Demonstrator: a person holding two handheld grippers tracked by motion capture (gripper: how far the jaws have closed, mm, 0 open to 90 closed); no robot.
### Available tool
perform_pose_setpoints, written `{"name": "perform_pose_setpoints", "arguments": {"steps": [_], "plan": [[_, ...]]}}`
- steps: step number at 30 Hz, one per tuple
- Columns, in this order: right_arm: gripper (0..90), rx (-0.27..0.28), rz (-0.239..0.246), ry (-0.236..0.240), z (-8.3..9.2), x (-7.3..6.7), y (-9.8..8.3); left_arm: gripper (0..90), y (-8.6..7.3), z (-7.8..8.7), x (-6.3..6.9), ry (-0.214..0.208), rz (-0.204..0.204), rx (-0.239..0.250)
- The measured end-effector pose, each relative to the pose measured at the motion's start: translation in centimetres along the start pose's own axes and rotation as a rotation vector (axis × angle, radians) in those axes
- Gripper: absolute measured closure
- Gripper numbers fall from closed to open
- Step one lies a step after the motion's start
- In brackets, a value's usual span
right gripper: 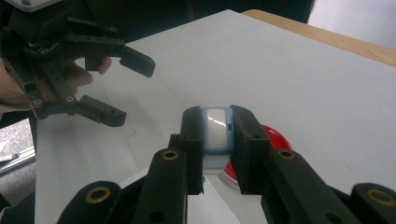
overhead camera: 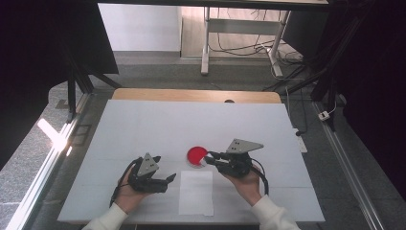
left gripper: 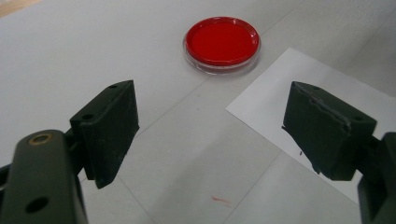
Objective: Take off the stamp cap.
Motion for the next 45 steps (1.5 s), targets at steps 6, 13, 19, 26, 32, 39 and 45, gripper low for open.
{"name": "perform_pose_setpoints", "arguments": {"steps": [6,13,19,26,32,39,45], "plan": [[74.9,0.007,-0.009,0.000,-0.1,-0.1,0.0,18.4,0.5,-0.4,0.4,-0.008,-0.006,0.003],[74.9,0.002,-0.011,-0.001,-0.3,-0.2,0.0,19.2,1.3,-1.2,1.0,-0.024,-0.026,-0.003],[74.9,0.013,-0.012,-0.005,-0.2,-0.2,0.0,19.7,2.0,-1.9,1.6,-0.027,-0.045,-0.008],[74.9,0.015,-0.013,-0.008,-0.2,-0.2,0.0,20.3,2.7,-2.6,2.2,-0.032,-0.063,-0.005],[74.9,0.016,-0.015,-0.009,-0.3,-0.2,0.0,20.6,3.1,-2.9,2.6,-0.038,-0.073,-0.002],[74.9,0.012,-0.017,-0.011,-0.5,-0.2,-0.1,21.2,3.4,-3.4,2.9,-0.040,-0.082,-0.001],[74.9,0.017,-0.022,-0.015,-0.5,-0.2,-0.1,21.5,3.6,-3.7,3.2,-0.040,-0.087,-0.001]]}}
Point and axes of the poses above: each handheld gripper's, and its own axes: z roughly backward along the jaws, y roughly out of its top, x roughly to its right, the point moved 2 cm from there along -z, roughly forward along the jaws
